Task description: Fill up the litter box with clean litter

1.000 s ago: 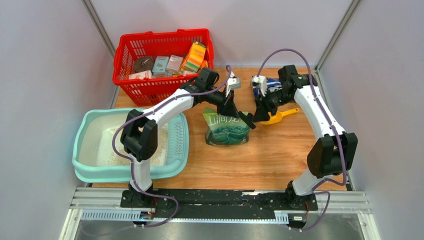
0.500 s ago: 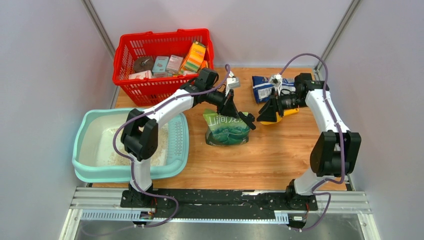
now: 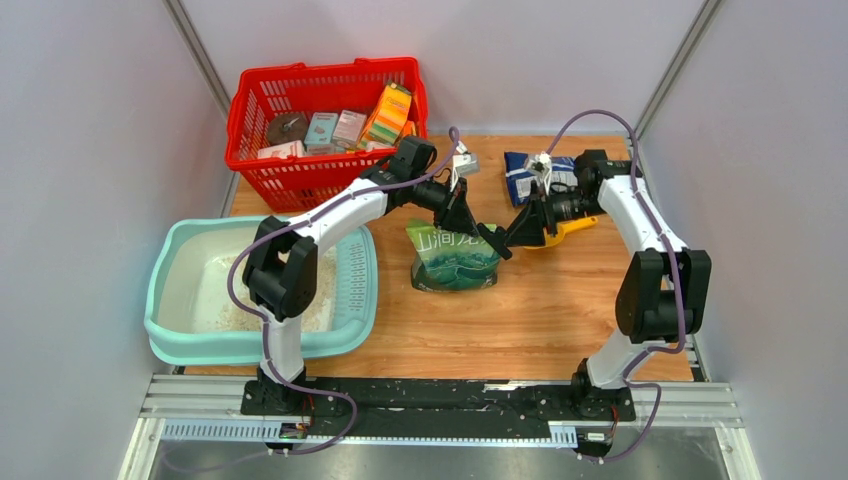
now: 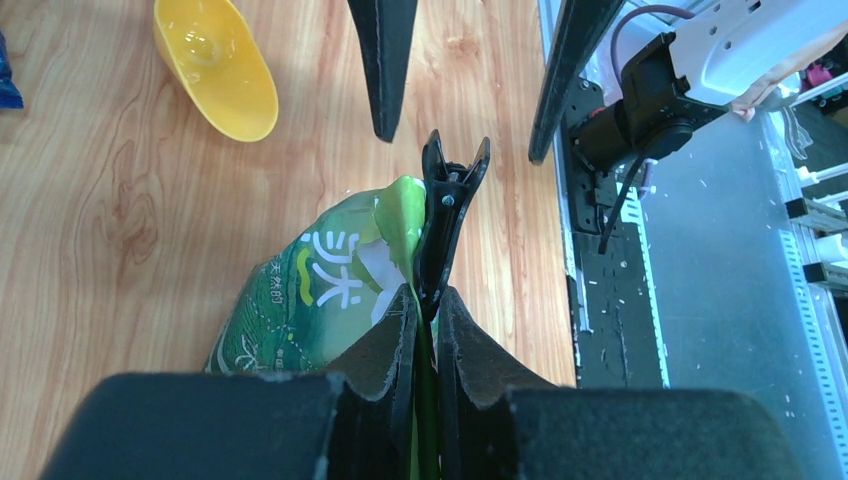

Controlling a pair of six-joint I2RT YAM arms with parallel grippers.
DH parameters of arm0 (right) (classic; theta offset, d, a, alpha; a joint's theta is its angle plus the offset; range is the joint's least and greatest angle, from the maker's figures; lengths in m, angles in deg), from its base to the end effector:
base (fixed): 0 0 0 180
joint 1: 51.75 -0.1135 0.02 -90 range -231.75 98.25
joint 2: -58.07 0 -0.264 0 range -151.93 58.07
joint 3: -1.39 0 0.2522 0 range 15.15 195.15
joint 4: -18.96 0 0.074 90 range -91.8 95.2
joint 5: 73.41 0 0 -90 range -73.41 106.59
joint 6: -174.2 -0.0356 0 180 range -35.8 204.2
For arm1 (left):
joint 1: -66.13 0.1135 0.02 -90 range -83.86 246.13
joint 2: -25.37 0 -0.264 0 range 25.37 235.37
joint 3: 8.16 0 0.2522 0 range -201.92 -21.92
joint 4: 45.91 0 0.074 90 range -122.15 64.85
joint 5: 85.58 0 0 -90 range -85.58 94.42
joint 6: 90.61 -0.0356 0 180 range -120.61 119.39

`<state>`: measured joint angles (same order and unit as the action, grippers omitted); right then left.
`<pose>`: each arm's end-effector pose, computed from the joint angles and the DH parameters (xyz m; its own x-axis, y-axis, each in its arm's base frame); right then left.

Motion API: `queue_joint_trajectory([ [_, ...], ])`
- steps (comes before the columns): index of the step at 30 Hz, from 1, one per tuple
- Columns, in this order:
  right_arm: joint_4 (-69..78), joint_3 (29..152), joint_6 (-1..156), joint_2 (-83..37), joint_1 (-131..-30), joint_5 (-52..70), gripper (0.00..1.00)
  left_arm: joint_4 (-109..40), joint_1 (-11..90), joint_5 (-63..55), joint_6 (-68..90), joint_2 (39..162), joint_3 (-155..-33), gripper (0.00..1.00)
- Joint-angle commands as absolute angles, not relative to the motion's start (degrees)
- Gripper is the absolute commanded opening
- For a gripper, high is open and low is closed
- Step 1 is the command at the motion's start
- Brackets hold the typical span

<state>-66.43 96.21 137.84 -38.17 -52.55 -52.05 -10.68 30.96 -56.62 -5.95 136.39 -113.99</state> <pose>0.3052 0.0374 0.2829 -0.5461 -0.3010 -0.7818 -0.8377 0.2043 0.5065 0.3379 -0.2762 0.2780 -0.4511 0.3730 -0.8108 0.8692 -0.0227 -0.4940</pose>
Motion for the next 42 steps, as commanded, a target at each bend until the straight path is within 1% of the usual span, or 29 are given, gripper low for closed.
queue_joint_trajectory([
  [1,-64.93,98.65,137.55,-38.52,-54.56,-53.81,0.59,-12.55,30.8,-59.31,-4.57,137.08,-114.82,0.0],
  [5,-63.97,99.44,136.14,-39.22,-55.0,-53.64,0.56,-12.55,30.98,-59.04,-4.39,137.08,-114.91,0.0],
  [12,-62.83,99.62,134.3,-39.4,-55.09,-52.76,0.44,-13.17,31.15,-59.22,-3.51,137.52,-115.0,0.0],
  [25,-62.21,98.65,133.94,-39.05,-56.49,-50.65,0.38,-13.7,31.24,-59.48,-2.98,138.4,-115.79,0.0],
  [28,-62.3,99.09,133.77,-39.22,-56.49,-50.82,0.33,-13.7,31.33,-59.48,-2.89,138.4,-115.79,0.0],
  [31,-62.3,99.53,133.85,-39.05,-56.58,-50.56,0.2,-13.61,31.42,-59.04,-2.72,138.4,-115.79,0.01],
  [32,-62.38,99.7,133.85,-38.96,-56.49,-50.3,0.1,-13.52,31.33,-58.35,-2.72,138.4,-115.79,0.03],
  [33,-62.47,99.88,134.03,-38.78,-56.49,-50.12,0.05,-13.17,31.42,-58.08,-2.72,138.49,-115.88,0.12],
  [34,-62.65,99.88,134.29,-38.26,-56.49,-49.77,0.02,-12.91,31.42,-57.64,-2.72,138.4,-116.05,0.18],
  [35,-63.17,100.14,134.64,-38.08,-56.49,-49.16,0.0,-12.56,31.42,-57.2,-2.89,138.31,-116.14,0.24],
  [36,-63.78,100.66,135.17,-37.82,-56.32,-48.89,0.0,-12.03,31.42,-57.02,-3.07,138.31,-116.23,0.34],
  [37,-64.66,101.1,136.74,-37.29,-56.32,-48.45,0.0,-11.68,31.42,-56.85,-3.77,138.14,-116.32,0.38],
  [39,-68.0,102.16,138.5,-37.03,-55.88,-48.27,0.0,-9.84,31.59,-56.84,-4.82,137.87,-116.75,0.44],
  [42,-70.29,104.0,139.83,-35.1,-55.0,-47.84,0.0,-7.29,32.21,-57.2,-7.11,137.26,-117.28,0.46],
])
